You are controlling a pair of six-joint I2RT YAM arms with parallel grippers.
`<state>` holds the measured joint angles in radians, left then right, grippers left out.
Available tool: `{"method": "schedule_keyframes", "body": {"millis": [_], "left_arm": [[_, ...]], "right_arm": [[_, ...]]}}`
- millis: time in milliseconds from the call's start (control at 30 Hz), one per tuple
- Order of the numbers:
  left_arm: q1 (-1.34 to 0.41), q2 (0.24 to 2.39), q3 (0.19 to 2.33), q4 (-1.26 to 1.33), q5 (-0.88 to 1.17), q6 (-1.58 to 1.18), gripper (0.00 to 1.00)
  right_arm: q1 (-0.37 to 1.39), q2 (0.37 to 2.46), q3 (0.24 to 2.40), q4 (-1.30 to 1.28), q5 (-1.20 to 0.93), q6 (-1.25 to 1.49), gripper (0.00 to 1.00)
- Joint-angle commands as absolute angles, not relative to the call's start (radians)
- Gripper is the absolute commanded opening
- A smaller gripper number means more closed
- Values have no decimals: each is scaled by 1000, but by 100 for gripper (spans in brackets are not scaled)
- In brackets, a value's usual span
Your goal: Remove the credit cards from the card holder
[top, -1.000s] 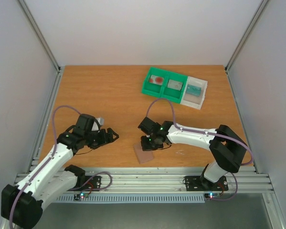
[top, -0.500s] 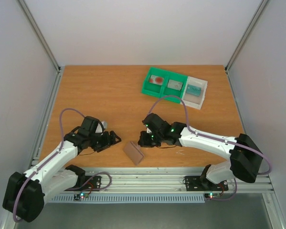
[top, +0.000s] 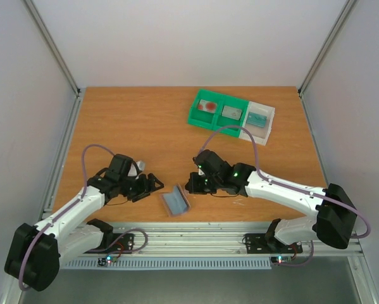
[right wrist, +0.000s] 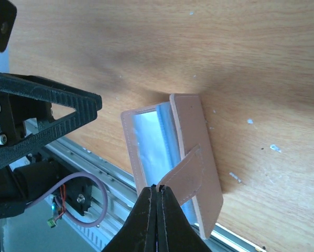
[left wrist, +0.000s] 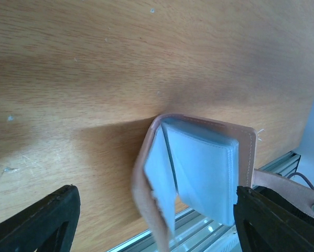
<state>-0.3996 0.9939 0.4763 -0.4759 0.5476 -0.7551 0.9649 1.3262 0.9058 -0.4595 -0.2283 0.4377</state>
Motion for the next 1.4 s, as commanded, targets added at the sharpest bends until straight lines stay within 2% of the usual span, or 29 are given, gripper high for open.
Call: {"method": "schedule_keyframes", "body": {"millis": [0, 433, 933, 1033, 1167, 1367], "left_arm": [[-404, 1005, 445, -398, 580, -774, 81], [-403, 1081, 428, -343, 601, -775, 77], [-407, 1144, 400, -267, 651, -784, 53], [-408, 1128, 402, -222, 693, -801, 54], [-422, 1125, 400, -117, 764, -863, 61], [-465, 1220, 421, -16, 783, -892, 65]], "right_arm": [[973, 1288, 889, -495, -163, 441, 1], [974, 1225, 785, -549, -26, 504, 1], [972, 1275, 662, -519, 49, 522, 2], [973, 1278, 660, -524, 58, 523, 2], [974, 1273, 651, -512, 61, 529, 2], [973, 1272, 651, -503, 66, 527, 2]]}}
